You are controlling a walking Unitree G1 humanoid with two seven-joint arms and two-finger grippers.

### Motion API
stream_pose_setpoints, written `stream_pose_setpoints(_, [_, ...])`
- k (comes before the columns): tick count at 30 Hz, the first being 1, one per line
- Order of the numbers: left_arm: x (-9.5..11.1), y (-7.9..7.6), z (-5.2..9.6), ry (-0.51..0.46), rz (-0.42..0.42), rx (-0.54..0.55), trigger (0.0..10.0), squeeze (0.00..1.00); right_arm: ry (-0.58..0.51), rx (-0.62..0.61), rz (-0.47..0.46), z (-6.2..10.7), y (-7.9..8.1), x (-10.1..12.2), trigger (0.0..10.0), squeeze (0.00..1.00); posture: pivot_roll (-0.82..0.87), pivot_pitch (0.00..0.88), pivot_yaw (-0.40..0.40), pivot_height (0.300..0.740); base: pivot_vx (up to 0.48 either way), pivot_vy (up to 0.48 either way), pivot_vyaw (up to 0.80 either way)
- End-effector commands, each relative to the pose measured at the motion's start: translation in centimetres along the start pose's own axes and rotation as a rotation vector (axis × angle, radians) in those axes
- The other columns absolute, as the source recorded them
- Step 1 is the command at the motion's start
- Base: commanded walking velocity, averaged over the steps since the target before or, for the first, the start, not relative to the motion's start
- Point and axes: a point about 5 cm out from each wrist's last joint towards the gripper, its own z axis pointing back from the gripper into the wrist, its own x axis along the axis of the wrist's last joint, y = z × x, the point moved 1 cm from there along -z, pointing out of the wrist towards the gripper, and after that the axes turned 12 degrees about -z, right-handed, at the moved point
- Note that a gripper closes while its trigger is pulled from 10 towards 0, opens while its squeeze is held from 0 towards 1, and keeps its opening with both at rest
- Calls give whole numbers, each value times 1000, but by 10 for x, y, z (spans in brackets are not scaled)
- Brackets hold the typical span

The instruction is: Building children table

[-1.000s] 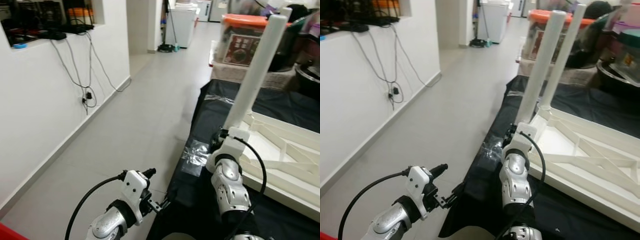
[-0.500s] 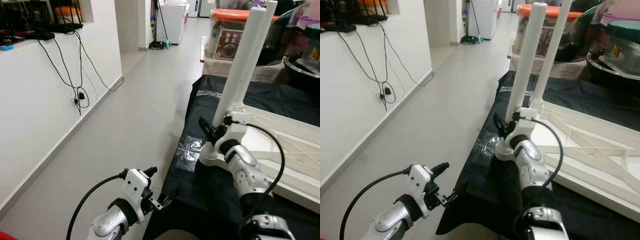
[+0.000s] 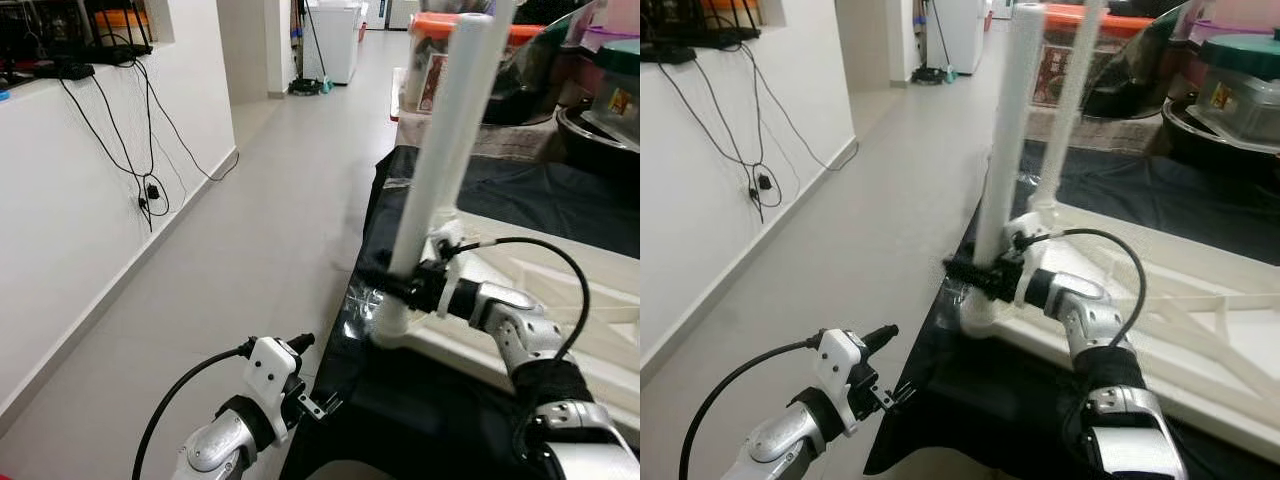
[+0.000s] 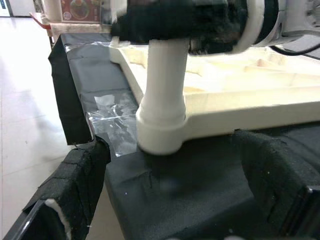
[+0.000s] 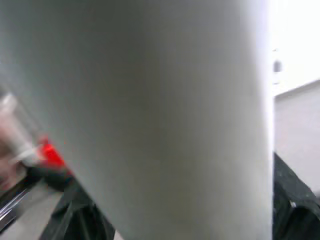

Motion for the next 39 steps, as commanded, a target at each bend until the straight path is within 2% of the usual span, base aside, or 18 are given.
stream_pose_setpoints(1, [-3,2,2,22,1,4,10000,0,88,61,-13,-11,4,-14,10000,0,88,0,-32,740,0,0,0])
stream_pose_setpoints(6, [-4,1,3,25,6,-1,10000,0,178,94,16,-9,4,-20,10000,0,90,0,-33,740,0,0,0])
stream_pose_setpoints(7, [-4,0,3,25,8,-2,10000,0,175,34,55,-11,0,-21,0,0,90,0,-35,740,0,0,0])
stream_pose_setpoints(12, [-4,0,3,25,13,-2,10000,0,160,-23,98,-12,-3,-21,0,0,88,0,-38,740,0,0,0])
stream_pose_setpoints(17, [-5,-1,3,26,15,-3,10000,0,84,-131,121,-14,-9,-17,0,0,89,0,-41,740,0,0,0])
stream_pose_setpoints(18, [-5,-1,3,27,16,-3,10000,0,-3,-333,120,-15,-19,-12,0,0,91,0,-49,740,0,0,0])
stream_pose_setpoints(20, [-5,-1,3,27,16,-3,10000,0,-3,-333,120,-15,-19,-12,0,0,91,0,-49,740,0,0,0])
stream_pose_setpoints(21, [-5,-1,3,27,16,-2,10000,0,-80,-570,134,-10,-29,-11,0,0,86,0,-41,740,0,0,0])
stream_pose_setpoints(23, [-5,-1,3,27,16,-2,10000,0,-80,-570,134,-10,-29,-11,0,0,86,0,-41,740,0,0,0])
stream_pose_setpoints(24, [-5,-1,4,28,18,-2,10000,0,-188,-858,78,3,-37,-16,0,0,77,0,-31,740,0,0,0])
stream_pose_setpoints(25, [-5,-1,4,29,19,-8,10000,0,-291,-1120,-3,18,-35,-28,0,0,70,0,-24,740,0,0,0])
stream_pose_setpoints(26, [-5,-1,4,29,19,-8,10000,0,-291,-1120,-3,18,-35,-28,0,0,70,0,-24,740,0,0,0])
stream_pose_setpoints(27, [-6,-1,4,30,20,-14,10000,0,-367,-1306,-90,31,-28,-42,0,0,69,0,-24,740,0,0,0])
stream_pose_setpoints(28, [-6,-1,4,31,22,-17,10000,0,-406,-1414,-152,40,-21,-51,0,0,69,0,-24,740,0,0,0])
stream_pose_setpoints(31, [-6,-1,4,31,22,-19,10000,0,-475,-1509,-208,40,-12,-57,0,0,72,0,-24,740,0,0,0])
stream_pose_setpoints(37, [-6,-1,3,30,21,-16,10000,0,-530,-1522,-233,28,-8,-55,0,0,72,0,-30,740,0,0,0])
stream_pose_setpoints(38, [-6,-1,3,30,22,-14,10000,0,-529,-1502,-233,22,-8,-53,9412,0,71,0,-30,740,0,0,0])
stream_pose_setpoints(39, [-6,-1,3,30,22,-14,10000,0,-529,-1502,-233,22,-8,-53,9412,0,71,0,-30,740,0,0,0])
